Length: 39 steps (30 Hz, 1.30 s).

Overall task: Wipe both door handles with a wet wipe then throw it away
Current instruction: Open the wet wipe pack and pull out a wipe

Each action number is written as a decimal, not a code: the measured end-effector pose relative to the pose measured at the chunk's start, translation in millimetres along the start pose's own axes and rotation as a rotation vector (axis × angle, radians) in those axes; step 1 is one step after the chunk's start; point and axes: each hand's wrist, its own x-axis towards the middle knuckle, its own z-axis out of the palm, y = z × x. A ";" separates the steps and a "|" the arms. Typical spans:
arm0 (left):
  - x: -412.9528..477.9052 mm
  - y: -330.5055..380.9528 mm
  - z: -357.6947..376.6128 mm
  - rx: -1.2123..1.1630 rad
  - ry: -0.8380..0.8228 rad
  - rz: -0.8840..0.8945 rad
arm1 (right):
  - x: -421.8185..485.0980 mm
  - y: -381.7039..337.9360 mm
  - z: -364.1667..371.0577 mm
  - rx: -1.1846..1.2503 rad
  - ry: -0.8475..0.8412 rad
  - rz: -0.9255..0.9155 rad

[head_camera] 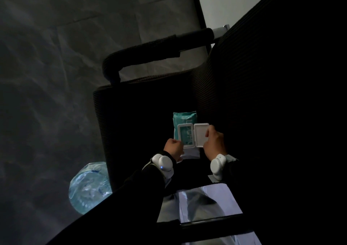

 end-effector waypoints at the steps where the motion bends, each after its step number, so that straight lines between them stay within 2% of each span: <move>1: 0.8 -0.4 -0.2 -0.038 -0.001 -0.014 | 0.8 0.1 -1.1 -0.014 -0.018 -0.012; 6: 0.3 4.8 -0.2 -0.206 -0.021 -0.052 | 3.5 -2.2 -1.3 0.018 -0.076 0.005; 12: 0.0 10.7 0.7 -0.179 0.015 -0.044 | 3.1 -2.4 4.0 -0.010 -0.118 -0.021; 17: -2.0 7.7 1.1 -0.191 -0.085 -0.028 | 3.4 0.5 7.9 -0.034 -0.136 -0.048; 19: -0.6 9.3 -2.2 -0.212 -0.095 0.012 | 4.8 3.3 9.5 -0.067 -0.170 -0.108; 23: 3.3 17.1 -10.9 -0.275 -0.131 0.093 | 5.8 9.7 16.6 -0.238 -0.212 -0.358; 29: -5.6 22.6 -17.4 -0.263 -0.163 0.149 | 2.8 11.8 23.3 -0.379 -0.198 -0.566; 32: -6.8 23.1 -18.7 -0.249 -0.165 0.145 | 0.6 7.1 22.0 -0.474 -0.249 -0.594; 39: -12.5 19.6 -18.0 -0.214 -0.174 0.134 | 6.2 -2.7 27.9 -0.532 -0.295 -0.558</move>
